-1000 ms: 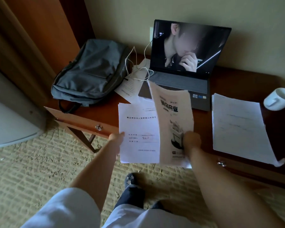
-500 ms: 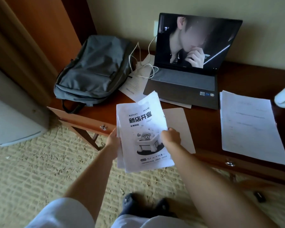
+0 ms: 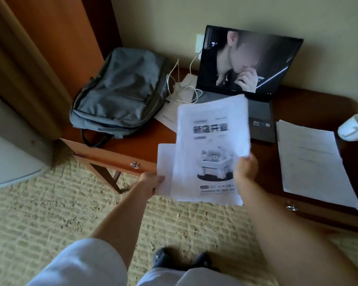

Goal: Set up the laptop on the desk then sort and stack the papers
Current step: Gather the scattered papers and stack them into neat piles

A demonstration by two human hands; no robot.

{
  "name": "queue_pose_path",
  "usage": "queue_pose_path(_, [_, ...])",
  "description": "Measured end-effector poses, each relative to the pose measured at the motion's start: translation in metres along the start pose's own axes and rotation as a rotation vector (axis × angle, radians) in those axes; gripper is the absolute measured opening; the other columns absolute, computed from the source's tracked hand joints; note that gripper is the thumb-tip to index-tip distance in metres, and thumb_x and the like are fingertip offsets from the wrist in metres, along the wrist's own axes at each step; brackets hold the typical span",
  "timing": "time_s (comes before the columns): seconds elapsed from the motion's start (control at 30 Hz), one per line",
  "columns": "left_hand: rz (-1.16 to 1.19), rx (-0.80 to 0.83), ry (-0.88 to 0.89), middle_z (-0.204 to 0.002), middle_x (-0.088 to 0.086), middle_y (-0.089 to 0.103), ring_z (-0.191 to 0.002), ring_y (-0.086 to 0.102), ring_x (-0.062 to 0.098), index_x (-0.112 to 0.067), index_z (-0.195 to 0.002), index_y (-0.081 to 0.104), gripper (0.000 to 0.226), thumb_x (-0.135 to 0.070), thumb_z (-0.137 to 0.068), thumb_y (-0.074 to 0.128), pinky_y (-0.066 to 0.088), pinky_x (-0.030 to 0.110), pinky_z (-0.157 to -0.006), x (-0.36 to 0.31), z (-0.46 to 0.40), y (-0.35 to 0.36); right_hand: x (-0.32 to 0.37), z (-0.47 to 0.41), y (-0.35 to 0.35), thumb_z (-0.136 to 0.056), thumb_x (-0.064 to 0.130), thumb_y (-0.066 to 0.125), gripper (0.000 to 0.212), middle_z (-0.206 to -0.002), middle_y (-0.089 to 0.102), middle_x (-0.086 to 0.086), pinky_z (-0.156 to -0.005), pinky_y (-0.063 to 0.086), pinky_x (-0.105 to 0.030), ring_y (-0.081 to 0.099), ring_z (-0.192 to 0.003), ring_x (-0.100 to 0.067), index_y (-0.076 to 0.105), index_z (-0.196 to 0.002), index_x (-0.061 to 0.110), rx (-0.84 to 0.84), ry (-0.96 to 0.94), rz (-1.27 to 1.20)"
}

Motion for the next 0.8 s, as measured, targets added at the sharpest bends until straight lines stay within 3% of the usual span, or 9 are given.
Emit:
queue_pose_path(0.07, [-0.118,-0.084,0.073,-0.116,0.021,0.063,-0.105,0.061,0.037,0.002,-0.120,0.061,0.033,0.001,-0.088,0.059,0.050,0.049,-0.093,-0.018,0.003,-0.007,-0.009,-0.004,-0.021,-0.096,0.004,0.035,0.037,-0.133,0.053,-0.024,-0.095,0.039,-0.036,0.049,-0.122,-0.038,0.053,-0.127,-0.004,-0.089,0.084,-0.025])
queue_pose_path(0.13, [-0.227,-0.130,0.130,-0.110,0.021,0.060,-0.105,0.058,0.036,0.001,-0.121,0.060,0.033,0.002,-0.090,0.049,0.048,0.039,-0.094,-0.036,0.004,-0.011,-0.018,-0.002,-0.031,-0.098,0.006,0.033,0.039,-0.135,0.051,-0.023,-0.097,0.039,-0.036,0.048,-0.124,-0.038,0.051,-0.130,-0.005,-0.124,0.165,-0.001])
queue_pose_path(0.23, [-0.209,-0.174,0.188,-0.113,0.017,0.057,-0.106,0.053,0.033,-0.004,-0.127,0.057,0.043,0.005,-0.090,0.039,0.040,0.031,-0.086,-0.058,0.003,-0.021,-0.031,-0.001,-0.014,-0.093,0.006,0.038,0.033,-0.118,0.062,-0.023,-0.078,0.046,-0.038,0.059,-0.108,-0.037,0.061,-0.114,-0.007,-0.022,0.239,-0.012])
queue_pose_path(0.3, [-0.099,-0.228,0.186,-0.118,0.015,0.058,-0.107,0.054,0.034,-0.006,-0.128,0.056,0.046,0.007,-0.088,0.038,0.043,0.035,-0.088,-0.063,0.000,-0.033,-0.035,0.004,-0.003,-0.090,0.003,0.044,0.025,-0.097,0.063,-0.018,-0.061,0.045,-0.031,0.062,-0.088,-0.030,0.064,-0.101,-0.005,0.042,0.286,-0.053])
queue_pose_path(0.37, [0.028,-0.237,0.160,-0.111,0.013,0.058,-0.104,0.055,0.034,-0.007,-0.124,0.058,0.046,0.009,-0.086,0.038,0.048,0.040,-0.089,-0.062,0.000,-0.040,-0.033,0.008,0.002,-0.091,0.003,0.046,0.024,-0.094,0.062,-0.016,-0.056,0.042,-0.028,0.057,-0.082,-0.024,0.064,-0.103,-0.007,0.087,0.299,-0.067])
queue_pose_path(0.5, [-0.120,-0.215,0.212,-0.092,0.014,0.058,-0.086,0.051,0.028,0.000,-0.103,0.064,0.033,0.009,-0.080,0.042,0.040,0.033,-0.074,-0.075,0.005,-0.046,-0.001,0.006,0.012,-0.095,0.008,0.039,0.028,-0.112,0.062,-0.023,-0.073,0.044,-0.036,0.057,-0.092,-0.033,0.063,-0.106,-0.003,0.173,0.076,0.203])
queue_pose_path(0.57, [-0.188,-0.171,0.234,-0.092,0.017,0.060,-0.084,0.052,0.025,0.002,-0.100,0.064,0.024,0.006,-0.085,0.045,0.041,0.031,-0.072,-0.088,0.003,-0.041,0.011,0.007,0.023,-0.094,0.015,0.037,0.030,-0.108,0.063,-0.016,-0.069,0.044,-0.032,0.055,-0.084,-0.027,0.062,-0.107,0.007,0.220,-0.018,0.314])
queue_pose_path(0.67, [-0.105,-0.081,0.225,-0.103,0.017,0.062,-0.077,0.059,0.024,-0.004,-0.100,0.066,0.017,0.003,-0.089,0.055,0.050,0.035,-0.078,-0.106,-0.006,-0.030,0.017,0.007,0.042,-0.096,0.020,0.032,0.034,-0.106,0.064,-0.013,-0.073,0.048,-0.032,0.056,-0.086,-0.025,0.062,-0.110,0.010,0.274,-0.142,0.516])
queue_pose_path(0.8, [-0.159,-0.128,0.315,-0.110,0.015,0.066,-0.089,0.060,0.024,-0.004,-0.117,0.066,0.033,-0.004,-0.084,0.068,0.050,0.038,-0.094,-0.129,-0.024,-0.032,0.011,-0.001,0.066,-0.097,0.019,0.031,0.038,-0.125,0.061,-0.013,-0.087,0.044,-0.037,0.056,-0.112,-0.034,0.057,-0.125,0.013,0.323,-0.245,0.655])
Point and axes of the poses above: each hand's wrist, its own z-axis away from the middle knuckle, its own y-axis out of the palm, x = y × z, the point moved 10 cm from there along -z, towards the middle knuckle
